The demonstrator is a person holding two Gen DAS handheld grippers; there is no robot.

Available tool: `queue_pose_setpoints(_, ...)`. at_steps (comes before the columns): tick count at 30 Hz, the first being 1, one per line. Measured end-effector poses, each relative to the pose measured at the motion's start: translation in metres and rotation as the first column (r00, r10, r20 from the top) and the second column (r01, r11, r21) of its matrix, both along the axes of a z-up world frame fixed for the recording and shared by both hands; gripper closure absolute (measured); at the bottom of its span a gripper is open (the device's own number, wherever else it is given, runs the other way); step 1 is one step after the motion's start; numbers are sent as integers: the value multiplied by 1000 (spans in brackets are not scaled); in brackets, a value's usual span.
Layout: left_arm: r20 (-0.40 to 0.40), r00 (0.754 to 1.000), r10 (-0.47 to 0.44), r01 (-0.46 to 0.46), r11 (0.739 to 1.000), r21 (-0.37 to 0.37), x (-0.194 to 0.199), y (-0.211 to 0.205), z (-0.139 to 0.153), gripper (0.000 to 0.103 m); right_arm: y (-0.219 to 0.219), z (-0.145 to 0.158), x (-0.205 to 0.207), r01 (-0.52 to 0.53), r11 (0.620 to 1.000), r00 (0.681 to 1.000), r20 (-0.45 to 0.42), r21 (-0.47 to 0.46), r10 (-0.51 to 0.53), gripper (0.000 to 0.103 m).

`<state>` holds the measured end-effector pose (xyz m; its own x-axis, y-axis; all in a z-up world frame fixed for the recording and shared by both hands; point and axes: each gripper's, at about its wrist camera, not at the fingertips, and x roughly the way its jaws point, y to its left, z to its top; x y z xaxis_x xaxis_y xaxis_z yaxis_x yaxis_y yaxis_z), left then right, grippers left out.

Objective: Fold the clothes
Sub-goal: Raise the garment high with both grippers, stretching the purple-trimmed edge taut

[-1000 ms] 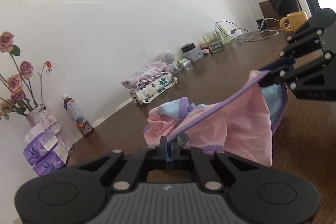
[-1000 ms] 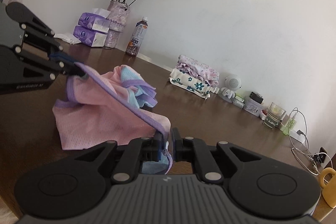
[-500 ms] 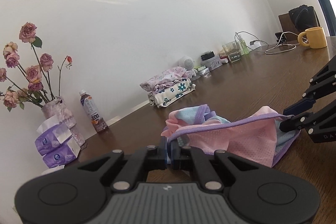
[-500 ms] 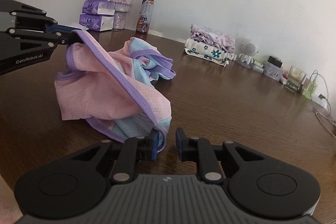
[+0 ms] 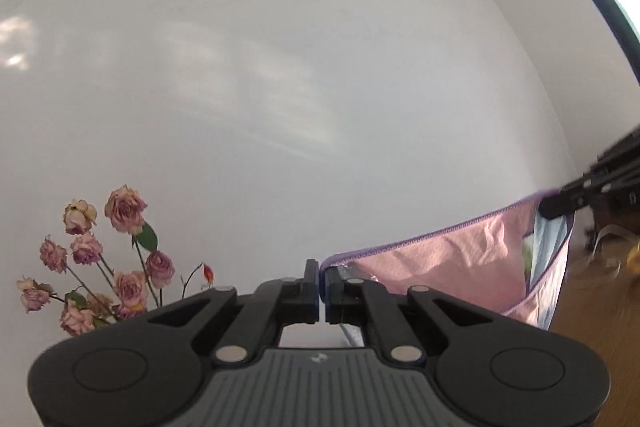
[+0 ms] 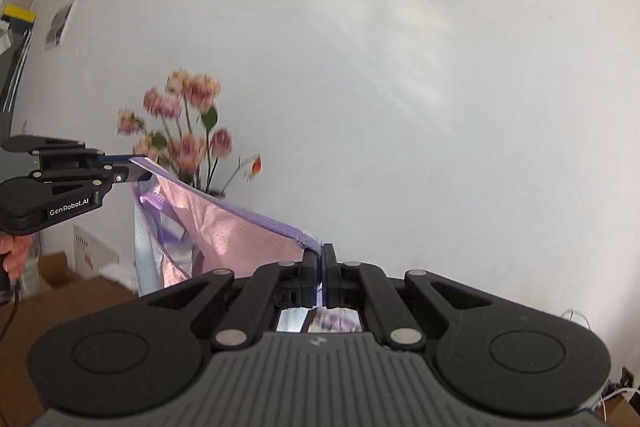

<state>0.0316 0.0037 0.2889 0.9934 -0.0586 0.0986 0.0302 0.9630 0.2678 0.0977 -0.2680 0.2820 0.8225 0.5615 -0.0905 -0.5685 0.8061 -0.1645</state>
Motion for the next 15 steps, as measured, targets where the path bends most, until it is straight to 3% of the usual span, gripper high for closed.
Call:
queue_pose_setpoints(1,-4,1000,-2,2,1000,-18,6,1,17,101,2,15,7,14,1000,1000,5,9,-14,102)
queue_pose_setpoints(5,-86,994,67,-64,997,45,43,-6,50,100,23,33,52,110,993,992,-59,-49,-113,102)
queue_pose_setpoints(8,-89,990,111,-103,991,87,57,-13,65,100,32,51,65,155,987,987,-25,-47,-156,102)
queue_pose_setpoints(11,-10,987,161,-159,981,112,57,-19,90,100,37,89,61,181,983,982,48,15,-182,102)
queue_pose_setpoints(15,142,963,230,-244,966,90,47,-27,145,98,41,146,47,199,975,965,151,99,-213,102)
